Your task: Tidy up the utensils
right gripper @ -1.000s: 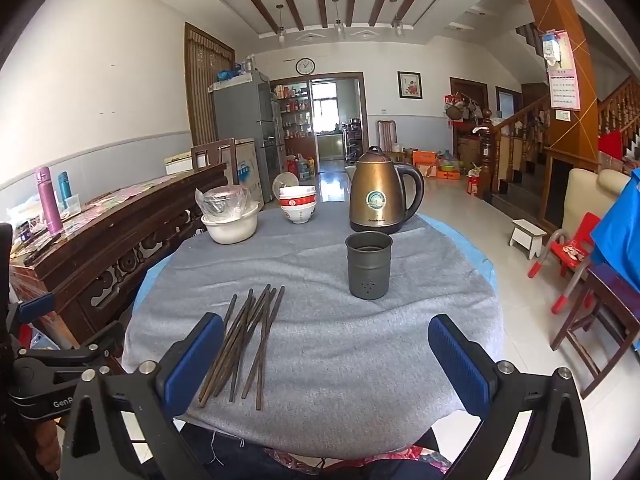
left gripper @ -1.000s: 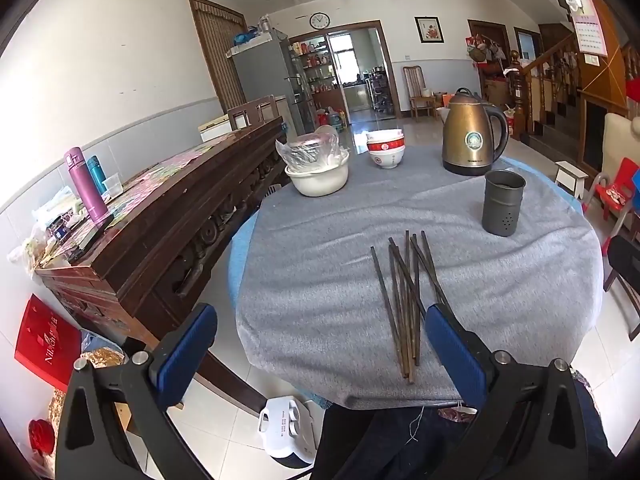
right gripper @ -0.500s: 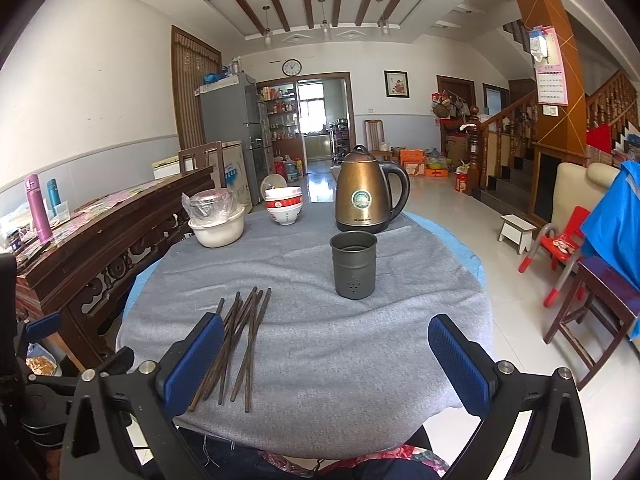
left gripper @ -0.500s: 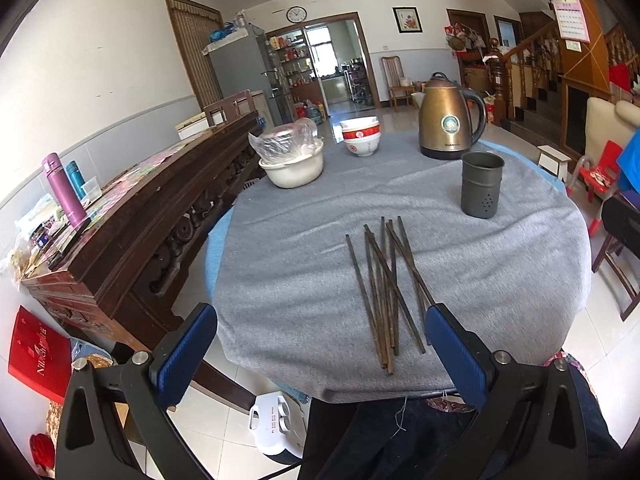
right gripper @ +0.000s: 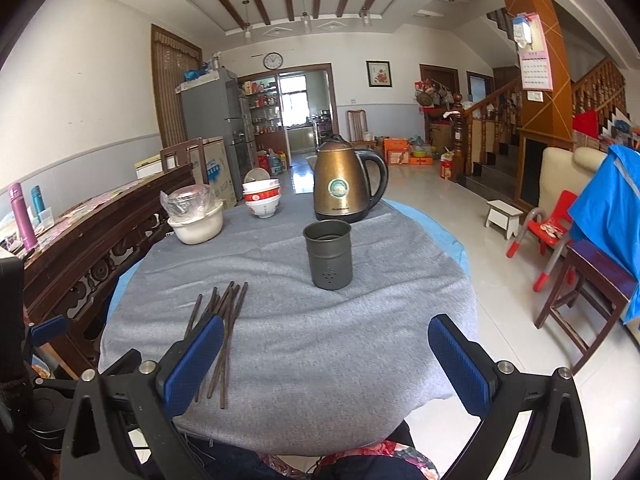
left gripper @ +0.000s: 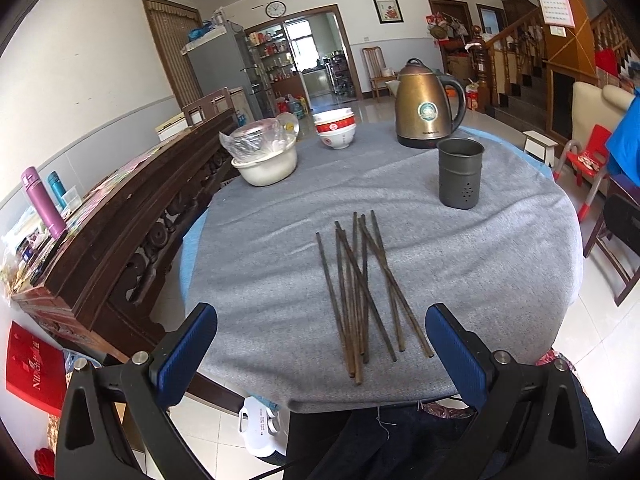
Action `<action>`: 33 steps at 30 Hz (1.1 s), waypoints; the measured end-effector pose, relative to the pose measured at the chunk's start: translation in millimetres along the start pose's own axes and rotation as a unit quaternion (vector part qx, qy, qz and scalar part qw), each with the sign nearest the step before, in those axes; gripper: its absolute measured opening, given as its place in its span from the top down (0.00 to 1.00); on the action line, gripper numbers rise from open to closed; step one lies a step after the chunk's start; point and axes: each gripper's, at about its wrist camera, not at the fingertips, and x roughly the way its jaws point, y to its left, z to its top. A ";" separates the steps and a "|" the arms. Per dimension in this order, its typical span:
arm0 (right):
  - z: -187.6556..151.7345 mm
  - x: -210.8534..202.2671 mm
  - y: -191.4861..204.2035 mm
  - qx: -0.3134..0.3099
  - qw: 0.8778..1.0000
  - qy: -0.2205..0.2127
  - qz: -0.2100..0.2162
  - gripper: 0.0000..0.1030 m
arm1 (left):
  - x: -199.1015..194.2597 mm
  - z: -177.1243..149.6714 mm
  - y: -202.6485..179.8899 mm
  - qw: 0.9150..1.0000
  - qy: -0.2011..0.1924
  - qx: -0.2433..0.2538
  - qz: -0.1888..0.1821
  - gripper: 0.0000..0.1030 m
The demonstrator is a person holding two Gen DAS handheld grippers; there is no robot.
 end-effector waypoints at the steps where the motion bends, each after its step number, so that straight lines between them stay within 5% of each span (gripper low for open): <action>1: 0.1 1.1 -2.2 0.002 1.000 0.001 -0.003 0.00 | 1.6 0.8 -2.0 1.000 0.000 0.002 -0.001 0.00; 12: 2.5 20.5 -15.3 0.017 0.999 0.021 -0.017 0.00 | 26.8 3.9 -15.7 1.000 0.019 0.018 -0.009 0.00; 33: 19.6 81.9 16.7 -0.016 0.997 0.068 -0.026 0.00 | 84.7 14.2 8.8 0.998 0.062 -0.023 -0.024 0.00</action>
